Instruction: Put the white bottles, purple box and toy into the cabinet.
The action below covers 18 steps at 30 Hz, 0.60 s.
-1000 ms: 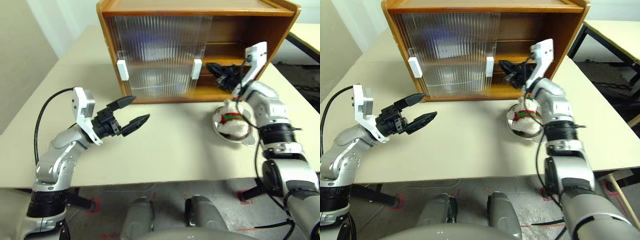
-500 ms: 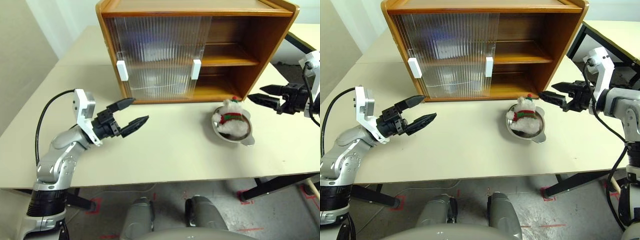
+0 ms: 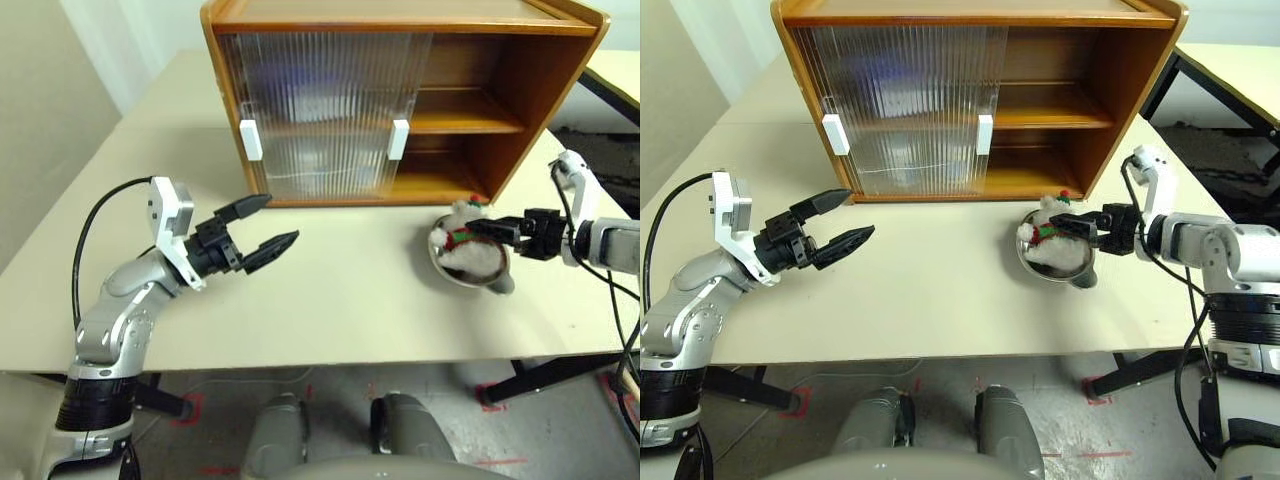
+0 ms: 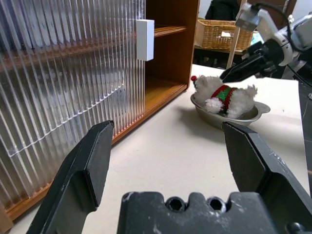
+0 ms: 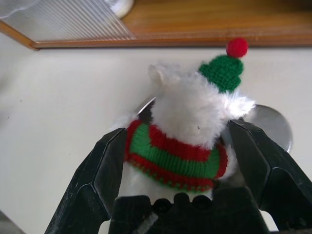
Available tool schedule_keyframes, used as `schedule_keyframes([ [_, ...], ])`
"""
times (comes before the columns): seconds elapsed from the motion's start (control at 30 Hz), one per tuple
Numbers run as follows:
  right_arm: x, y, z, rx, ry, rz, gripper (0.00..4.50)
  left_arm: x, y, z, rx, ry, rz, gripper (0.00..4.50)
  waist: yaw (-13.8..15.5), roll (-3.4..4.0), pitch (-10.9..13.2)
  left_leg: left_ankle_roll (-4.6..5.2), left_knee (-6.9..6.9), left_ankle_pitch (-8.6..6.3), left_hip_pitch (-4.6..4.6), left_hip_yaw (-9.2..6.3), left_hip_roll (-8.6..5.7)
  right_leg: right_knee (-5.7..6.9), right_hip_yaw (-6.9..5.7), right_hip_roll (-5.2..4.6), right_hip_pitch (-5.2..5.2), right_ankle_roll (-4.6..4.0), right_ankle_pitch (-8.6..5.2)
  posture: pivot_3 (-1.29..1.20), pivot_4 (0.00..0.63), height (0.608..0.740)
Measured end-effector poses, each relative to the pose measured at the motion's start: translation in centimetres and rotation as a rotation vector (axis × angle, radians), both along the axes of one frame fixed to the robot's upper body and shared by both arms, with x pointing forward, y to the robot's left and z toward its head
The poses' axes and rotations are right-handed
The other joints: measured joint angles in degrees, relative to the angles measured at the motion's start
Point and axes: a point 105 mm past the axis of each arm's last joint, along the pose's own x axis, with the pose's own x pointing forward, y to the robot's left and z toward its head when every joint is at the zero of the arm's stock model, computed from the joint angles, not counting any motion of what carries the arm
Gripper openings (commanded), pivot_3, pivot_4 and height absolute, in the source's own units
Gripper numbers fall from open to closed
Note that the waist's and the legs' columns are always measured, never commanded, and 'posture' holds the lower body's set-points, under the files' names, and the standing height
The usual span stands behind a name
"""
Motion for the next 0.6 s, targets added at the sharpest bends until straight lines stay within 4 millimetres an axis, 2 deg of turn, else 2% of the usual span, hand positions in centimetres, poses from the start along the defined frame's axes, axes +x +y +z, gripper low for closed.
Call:
schedule_keyframes([
  [0.13,0.0,0.1,-0.5,0.005,0.019,0.001,3.18,0.0,0.0,0.0,0.001,-0.004,0.002,4.50,0.11,0.00,0.00,0.01,0.00,0.00,-0.01,0.00,0.00,0.00,0.00,0.00,0.00,0.01,0.00,0.09,0.000,0.740],
  [0.33,-0.1,0.2,-0.4,0.012,0.014,0.013,0.82,0.0,0.0,0.1,0.001,-0.007,0.001,4.50,0.20,0.00,0.00,0.01,0.00,0.00,0.00,0.00,0.01,0.00,0.00,0.00,0.00,0.01,0.00,0.08,0.000,0.740],
  [0.4,-0.1,0.1,-0.3,0.012,0.012,0.013,0.15,0.0,0.0,0.1,0.000,-0.010,0.001,4.50,0.19,0.00,0.00,0.00,0.00,0.00,0.00,0.00,0.01,0.00,0.00,0.00,0.00,0.01,0.00,0.08,0.000,0.740],
  [0.5,-0.3,-0.2,0.3,0.026,0.015,0.023,0.04,0.3,0.2,-0.1,-0.008,-0.002,0.010,4.50,0.24,0.01,0.01,0.01,0.00,0.00,-0.01,0.00,0.01,0.00,0.00,0.00,0.00,0.00,0.00,0.07,0.000,0.740],
  [0.6,-0.2,-0.6,2.6,0.047,-0.024,0.029,0.04,0.4,0.3,-0.3,-0.010,0.004,0.015,4.50,0.28,0.02,0.02,0.01,0.00,0.00,-0.01,0.00,0.01,-0.01,0.00,0.00,-0.01,0.01,0.00,0.07,0.000,0.740],
])
